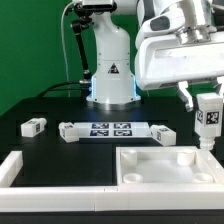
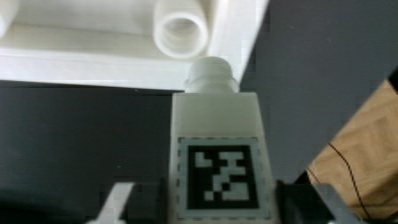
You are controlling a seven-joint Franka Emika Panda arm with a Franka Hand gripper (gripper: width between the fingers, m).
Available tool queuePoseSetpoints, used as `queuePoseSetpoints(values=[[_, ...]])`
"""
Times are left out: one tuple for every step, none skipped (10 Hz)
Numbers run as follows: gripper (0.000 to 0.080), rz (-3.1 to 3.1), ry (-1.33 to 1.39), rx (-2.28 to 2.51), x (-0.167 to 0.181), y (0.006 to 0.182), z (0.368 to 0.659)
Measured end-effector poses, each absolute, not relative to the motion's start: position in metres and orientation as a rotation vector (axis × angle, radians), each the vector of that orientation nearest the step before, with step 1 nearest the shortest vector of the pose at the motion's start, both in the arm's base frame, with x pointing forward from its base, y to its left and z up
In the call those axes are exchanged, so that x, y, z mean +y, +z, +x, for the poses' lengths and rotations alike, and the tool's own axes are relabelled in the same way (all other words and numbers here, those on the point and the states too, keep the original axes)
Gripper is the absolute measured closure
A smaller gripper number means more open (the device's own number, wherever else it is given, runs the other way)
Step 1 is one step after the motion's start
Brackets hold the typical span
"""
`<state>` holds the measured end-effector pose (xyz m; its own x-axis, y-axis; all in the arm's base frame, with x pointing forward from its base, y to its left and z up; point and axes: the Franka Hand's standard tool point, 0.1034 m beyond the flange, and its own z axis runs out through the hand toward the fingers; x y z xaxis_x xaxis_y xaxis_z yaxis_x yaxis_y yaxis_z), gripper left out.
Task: Assemble square table
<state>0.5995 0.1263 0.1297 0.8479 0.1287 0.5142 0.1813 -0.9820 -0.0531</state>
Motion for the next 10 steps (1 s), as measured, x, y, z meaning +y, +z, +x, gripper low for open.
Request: queuePoseSetpoints(values=[[0.0509,-2.929,-0.796,-0.263,0.126,0.123,0.599],[0.0509,-2.941,-0.790,-0.266,0.115,0.117,0.602],[0.0509,-2.941,-0.790,-0.260,0.114,0.115,0.605],[0.0509,-2.940,-0.785,-0.264,0.117,0.111,0.606],[0.0509,-2.942,-0.781,-0.259,0.115,0.106,0.609],[0.0509,-2.944,-0.782,-0.260,0.113,0.104,0.612],[0.0509,-2.941,-0.782,-0.260,0.114,0.102,0.616],[0.0509,-2.941,-0.784,-0.259,0.114,0.100,0.618],[0.0509,-2.942,-0.784,-0.263,0.113,0.099,0.619],[0.0509,-2.943,-0.778,-0.263,0.113,0.096,0.619]])
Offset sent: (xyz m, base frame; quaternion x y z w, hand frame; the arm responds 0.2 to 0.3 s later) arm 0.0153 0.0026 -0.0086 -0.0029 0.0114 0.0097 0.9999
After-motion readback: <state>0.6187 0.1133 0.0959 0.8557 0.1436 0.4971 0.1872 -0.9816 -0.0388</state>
